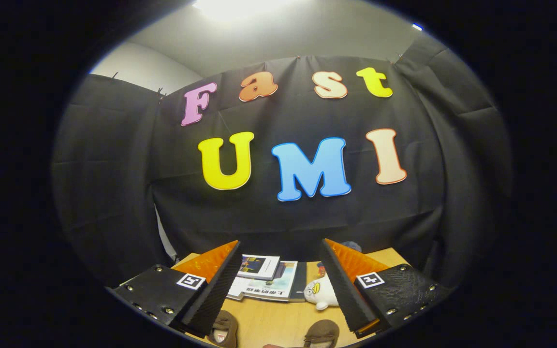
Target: Open the storage box then place both shoes into the box .Put the left shoe in first, then the right shoe, with the right side of both shoes facing outward in a uniform manner.
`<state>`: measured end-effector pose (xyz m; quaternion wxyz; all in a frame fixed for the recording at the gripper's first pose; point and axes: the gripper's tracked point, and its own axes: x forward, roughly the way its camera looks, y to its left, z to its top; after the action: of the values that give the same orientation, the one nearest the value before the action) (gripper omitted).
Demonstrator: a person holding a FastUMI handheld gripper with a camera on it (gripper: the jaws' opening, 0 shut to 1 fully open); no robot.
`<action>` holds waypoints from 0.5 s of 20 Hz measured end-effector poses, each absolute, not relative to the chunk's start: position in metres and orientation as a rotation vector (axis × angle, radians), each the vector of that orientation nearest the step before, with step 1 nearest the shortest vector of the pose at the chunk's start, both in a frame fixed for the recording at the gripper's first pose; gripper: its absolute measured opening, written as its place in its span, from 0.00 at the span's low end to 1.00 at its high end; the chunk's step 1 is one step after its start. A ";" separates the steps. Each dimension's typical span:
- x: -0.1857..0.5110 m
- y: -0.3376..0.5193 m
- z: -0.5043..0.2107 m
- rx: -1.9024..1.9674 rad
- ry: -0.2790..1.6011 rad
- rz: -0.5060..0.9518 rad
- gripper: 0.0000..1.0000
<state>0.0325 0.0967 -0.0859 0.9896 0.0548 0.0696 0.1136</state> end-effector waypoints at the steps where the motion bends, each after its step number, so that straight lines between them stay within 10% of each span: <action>1: 0.034 0.106 -0.094 0.121 0.159 0.258 0.98; 10: 0.029 0.207 -0.168 0.223 0.363 0.535 0.99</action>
<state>0.0291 0.2070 -0.1677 0.9421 0.1095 0.1778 0.2624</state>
